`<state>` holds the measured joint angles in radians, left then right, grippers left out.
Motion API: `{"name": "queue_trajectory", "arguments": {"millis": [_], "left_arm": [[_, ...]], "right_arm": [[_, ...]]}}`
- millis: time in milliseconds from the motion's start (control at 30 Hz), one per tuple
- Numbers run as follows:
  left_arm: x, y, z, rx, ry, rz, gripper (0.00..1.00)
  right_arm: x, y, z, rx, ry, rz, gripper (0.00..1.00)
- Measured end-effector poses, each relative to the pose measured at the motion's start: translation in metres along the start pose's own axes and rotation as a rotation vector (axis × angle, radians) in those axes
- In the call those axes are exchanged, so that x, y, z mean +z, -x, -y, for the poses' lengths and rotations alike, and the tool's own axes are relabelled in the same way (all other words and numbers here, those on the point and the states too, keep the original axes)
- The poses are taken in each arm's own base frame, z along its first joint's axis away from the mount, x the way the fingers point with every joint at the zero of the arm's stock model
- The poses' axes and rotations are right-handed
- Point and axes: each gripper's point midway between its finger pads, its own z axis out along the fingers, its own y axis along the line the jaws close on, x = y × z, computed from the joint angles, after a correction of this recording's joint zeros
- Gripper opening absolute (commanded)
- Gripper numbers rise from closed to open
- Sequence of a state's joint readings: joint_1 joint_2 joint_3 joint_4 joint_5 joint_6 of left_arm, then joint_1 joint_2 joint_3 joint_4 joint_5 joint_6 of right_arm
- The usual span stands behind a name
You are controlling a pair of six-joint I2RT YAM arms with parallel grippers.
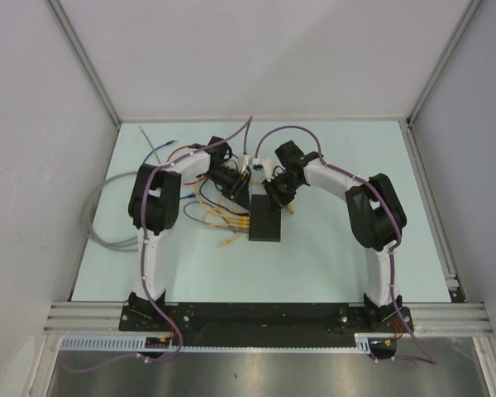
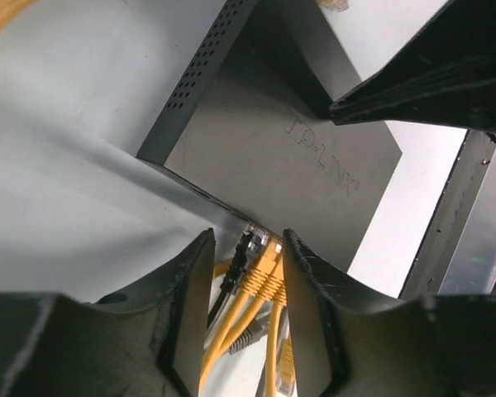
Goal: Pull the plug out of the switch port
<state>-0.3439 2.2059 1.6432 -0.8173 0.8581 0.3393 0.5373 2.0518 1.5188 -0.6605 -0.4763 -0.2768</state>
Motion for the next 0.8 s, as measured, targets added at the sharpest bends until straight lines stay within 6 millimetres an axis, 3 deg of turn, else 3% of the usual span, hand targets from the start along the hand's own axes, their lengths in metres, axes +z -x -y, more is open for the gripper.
{"name": "queue_trajectory", "arguments": {"millis": [167, 433, 800], "left_arm": [[0.012, -0.009, -0.003, -0.027, -0.016, -0.03, 0.41], [0.013, -0.012, 0.0, -0.056, -0.042, -0.044, 0.35], [0.019, -0.017, 0.004, -0.121, -0.15, -0.069, 0.36]], "right_arm": [[0.0, 0.0, 0.0, -0.011, -0.005, -0.002, 0.0], [0.0, 0.0, 0.0, -0.016, -0.007, -0.002, 0.0], [0.0, 0.0, 0.0, -0.017, -0.008, -0.003, 0.0]]}}
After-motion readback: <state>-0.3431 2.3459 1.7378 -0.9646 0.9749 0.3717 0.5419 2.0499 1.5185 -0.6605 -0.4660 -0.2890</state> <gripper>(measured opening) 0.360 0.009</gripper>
